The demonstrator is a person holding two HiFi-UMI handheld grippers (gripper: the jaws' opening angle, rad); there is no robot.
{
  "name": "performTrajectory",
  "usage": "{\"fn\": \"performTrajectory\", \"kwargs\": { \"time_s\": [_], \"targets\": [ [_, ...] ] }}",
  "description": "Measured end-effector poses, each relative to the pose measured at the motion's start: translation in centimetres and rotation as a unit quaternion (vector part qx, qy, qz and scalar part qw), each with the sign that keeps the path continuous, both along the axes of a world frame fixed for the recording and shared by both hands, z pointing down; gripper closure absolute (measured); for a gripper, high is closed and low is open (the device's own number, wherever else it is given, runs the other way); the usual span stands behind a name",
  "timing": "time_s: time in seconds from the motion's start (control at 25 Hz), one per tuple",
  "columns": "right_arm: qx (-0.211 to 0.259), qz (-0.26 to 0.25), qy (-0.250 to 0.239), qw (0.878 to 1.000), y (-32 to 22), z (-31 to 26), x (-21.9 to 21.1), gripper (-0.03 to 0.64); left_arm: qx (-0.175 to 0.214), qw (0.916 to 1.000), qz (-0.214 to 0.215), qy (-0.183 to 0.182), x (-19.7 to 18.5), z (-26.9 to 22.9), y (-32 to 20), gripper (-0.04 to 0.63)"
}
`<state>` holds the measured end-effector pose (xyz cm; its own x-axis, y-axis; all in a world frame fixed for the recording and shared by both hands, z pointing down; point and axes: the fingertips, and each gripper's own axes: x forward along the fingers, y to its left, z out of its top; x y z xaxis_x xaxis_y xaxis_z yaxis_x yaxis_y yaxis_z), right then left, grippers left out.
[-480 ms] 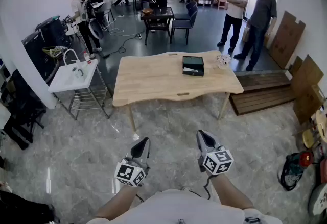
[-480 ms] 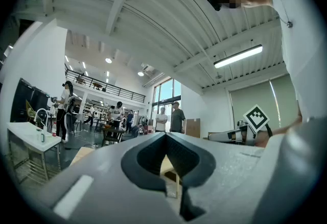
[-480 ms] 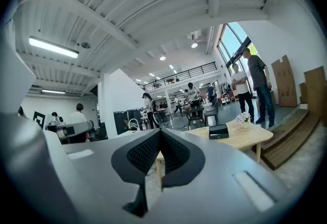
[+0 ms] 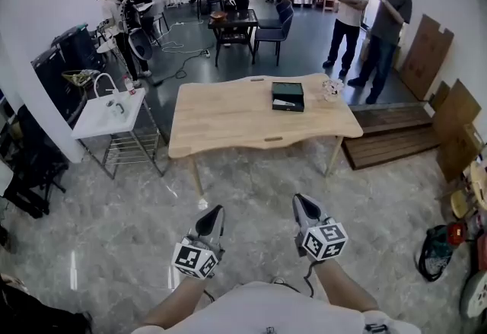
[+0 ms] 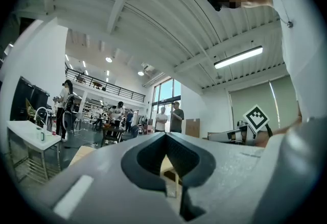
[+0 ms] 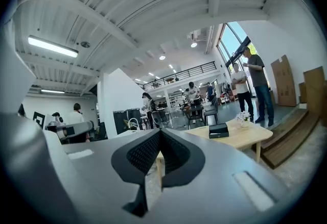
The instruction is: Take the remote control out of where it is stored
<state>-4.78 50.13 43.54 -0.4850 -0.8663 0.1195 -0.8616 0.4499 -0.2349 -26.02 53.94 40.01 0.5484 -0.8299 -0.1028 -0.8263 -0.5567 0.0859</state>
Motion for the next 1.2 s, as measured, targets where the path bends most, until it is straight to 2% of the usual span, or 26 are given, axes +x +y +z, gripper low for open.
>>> {"fn": "performTrajectory", "kwargs": {
  "time_s": [0.4,0.72,0.96,1.2],
  "targets": [
    [0.016,0.001,0.010,1.000,0.7,-0.7,-2.2,0.590,-0.001,0.9999,0.011,0.004,-1.5,0.2,0.4,0.595],
    [0.018,0.010,0.013,1.000,1.7,-0.6,-4.9,0.589,-0.003,0.9998,0.019,0.007,-4.2,0.7,1.3,0.595],
    [0.008,0.027,0.012,1.000,2.8,0.1,-6.7,0.589,-0.009,0.9996,0.023,0.010,-6.7,1.6,2.0,0.595],
    [-0.008,0.033,0.020,0.999,4.0,1.2,-7.1,0.589,-0.014,0.9992,0.031,0.019,-6.9,2.1,1.5,0.595]
  ]
}}
